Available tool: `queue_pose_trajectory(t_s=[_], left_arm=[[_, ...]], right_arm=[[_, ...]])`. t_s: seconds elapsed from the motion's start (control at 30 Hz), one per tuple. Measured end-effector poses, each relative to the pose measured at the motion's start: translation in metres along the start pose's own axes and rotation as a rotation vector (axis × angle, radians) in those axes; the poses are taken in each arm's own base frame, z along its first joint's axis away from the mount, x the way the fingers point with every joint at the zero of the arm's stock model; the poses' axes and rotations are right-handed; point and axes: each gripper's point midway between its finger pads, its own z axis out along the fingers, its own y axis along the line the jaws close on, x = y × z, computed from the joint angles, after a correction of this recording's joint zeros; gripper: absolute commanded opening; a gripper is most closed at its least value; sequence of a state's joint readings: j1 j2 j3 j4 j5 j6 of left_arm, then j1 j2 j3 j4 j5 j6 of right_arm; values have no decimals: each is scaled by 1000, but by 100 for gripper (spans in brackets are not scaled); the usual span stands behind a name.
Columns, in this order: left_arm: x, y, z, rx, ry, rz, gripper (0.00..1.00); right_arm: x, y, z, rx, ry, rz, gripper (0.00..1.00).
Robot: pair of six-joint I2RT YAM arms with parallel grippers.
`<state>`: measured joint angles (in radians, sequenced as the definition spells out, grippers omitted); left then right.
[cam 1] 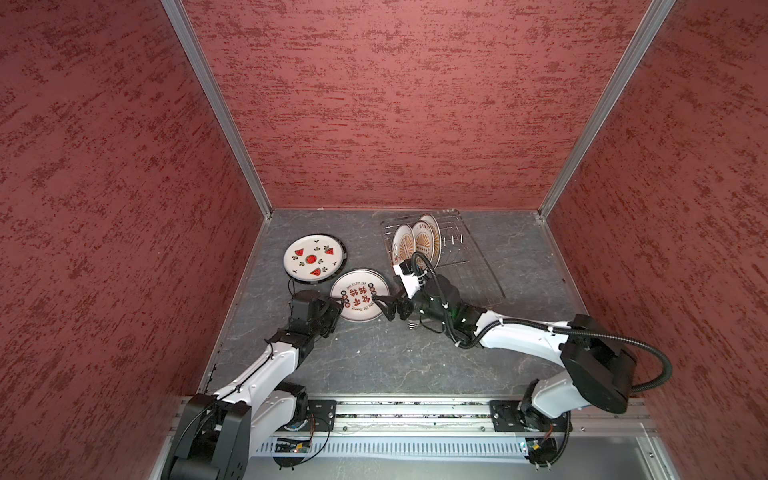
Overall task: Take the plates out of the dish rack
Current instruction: 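Open the left gripper and release the lettered plate on the stack, then move the right gripper back to the rack while the left gripper withdraws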
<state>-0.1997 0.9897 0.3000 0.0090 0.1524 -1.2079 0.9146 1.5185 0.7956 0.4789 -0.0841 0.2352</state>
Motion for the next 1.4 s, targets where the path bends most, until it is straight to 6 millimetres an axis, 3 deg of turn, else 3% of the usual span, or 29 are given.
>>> queue_pose_trajectory(t_s=[0.5,0.53,0.63,0.73,0.93,1.2,1.4], left_arm=[[-6,6,-4,-22,-47,1,55],[-7,6,-4,-22,-51,1,59],[-9,4,-8,-7,-71,21,83],[-10,-3,-17,44,-104,53,98],[-7,-35,-43,238,-173,187,99],[45,-89,-83,642,-104,562,99],[69,-108,-96,775,-60,707,99]], right_arm=[[-2,-1,-1,9,-5,-8,99],[-3,-1,-1,10,-8,-8,99],[-7,-1,-4,13,-24,-9,99],[-10,-1,-11,23,-48,-11,99],[-20,-15,-40,104,-149,-1,99],[-32,-62,-96,340,-339,89,99],[-52,-104,-132,496,-423,139,99]])
